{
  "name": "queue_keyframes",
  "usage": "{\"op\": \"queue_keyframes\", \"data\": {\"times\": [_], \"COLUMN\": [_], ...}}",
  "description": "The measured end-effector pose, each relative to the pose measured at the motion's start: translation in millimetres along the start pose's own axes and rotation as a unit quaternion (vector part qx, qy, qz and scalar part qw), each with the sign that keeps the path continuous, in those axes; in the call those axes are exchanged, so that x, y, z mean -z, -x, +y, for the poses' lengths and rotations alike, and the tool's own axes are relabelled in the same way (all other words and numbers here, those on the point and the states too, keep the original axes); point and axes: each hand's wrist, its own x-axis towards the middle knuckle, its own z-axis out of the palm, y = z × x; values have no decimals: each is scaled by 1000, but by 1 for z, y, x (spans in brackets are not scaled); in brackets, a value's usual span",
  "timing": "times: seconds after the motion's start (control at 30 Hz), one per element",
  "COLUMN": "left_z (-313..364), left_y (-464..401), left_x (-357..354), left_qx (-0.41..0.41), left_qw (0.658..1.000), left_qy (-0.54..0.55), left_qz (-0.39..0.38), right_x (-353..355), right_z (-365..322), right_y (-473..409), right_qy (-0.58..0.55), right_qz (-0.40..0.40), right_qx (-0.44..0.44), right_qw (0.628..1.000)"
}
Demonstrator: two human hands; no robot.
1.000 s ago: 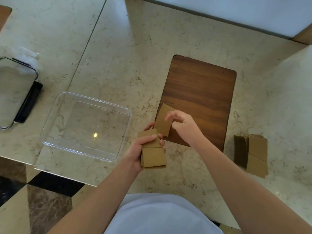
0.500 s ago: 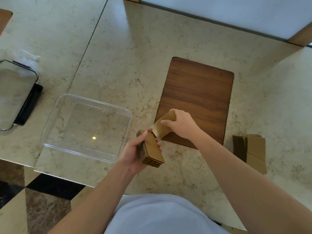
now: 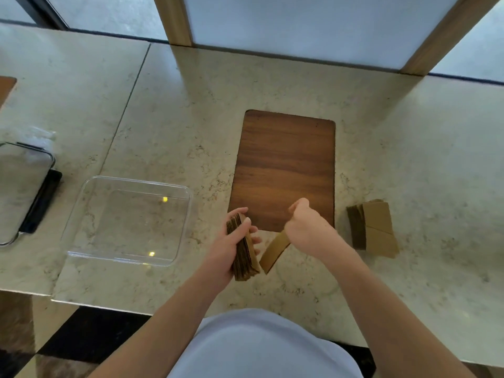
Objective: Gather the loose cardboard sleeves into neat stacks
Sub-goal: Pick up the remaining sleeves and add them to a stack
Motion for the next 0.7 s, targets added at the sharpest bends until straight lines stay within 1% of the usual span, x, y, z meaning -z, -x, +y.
{"op": "queue_keyframes", "data": {"times": [0.07,0.1,0.2,0.27,0.3,0.33,0.4,0.43,0.47,0.53,0.57,0.6,0.63,0.7], "left_z": [-1,-2,-5,-4,-4,-4,-5,-8,-10,-14,-18,-21,-25,-33], "left_y": [4,6,10,10,10,10,8,7,5,1,0,0,0,1], "left_x": [-9,-17,-36,-45,-50,-55,-69,-80,-89,-116,-131,-143,-155,-176], "left_qx": [10,21,46,35,31,30,35,35,32,18,12,9,9,12], "left_qw": [999,996,988,985,985,986,992,992,992,995,997,997,997,995], "left_qy": [-36,-51,-55,-60,-52,-36,23,56,82,85,71,58,48,28], "left_qz": [-39,-65,-135,-159,-163,-158,-123,-106,-89,-53,-42,-43,-58,-93], "right_x": [-1,-3,-2,6,11,15,20,21,19,16,16,15,16,25], "right_z": [-9,-11,-11,-1,8,18,38,51,59,76,83,90,98,116], "right_y": [-1,-1,-1,1,3,7,19,27,35,50,57,62,65,67], "right_qy": [28,16,-119,-243,-298,-324,-311,-317,-347,-407,-419,-428,-435,-431], "right_qz": [-71,-84,-93,-86,-62,-25,77,113,117,68,42,25,26,47], "right_qx": [-33,-33,-47,-58,-42,-10,50,64,68,53,34,22,17,6], "right_qw": [997,996,987,964,952,946,946,939,928,910,907,903,900,901]}}
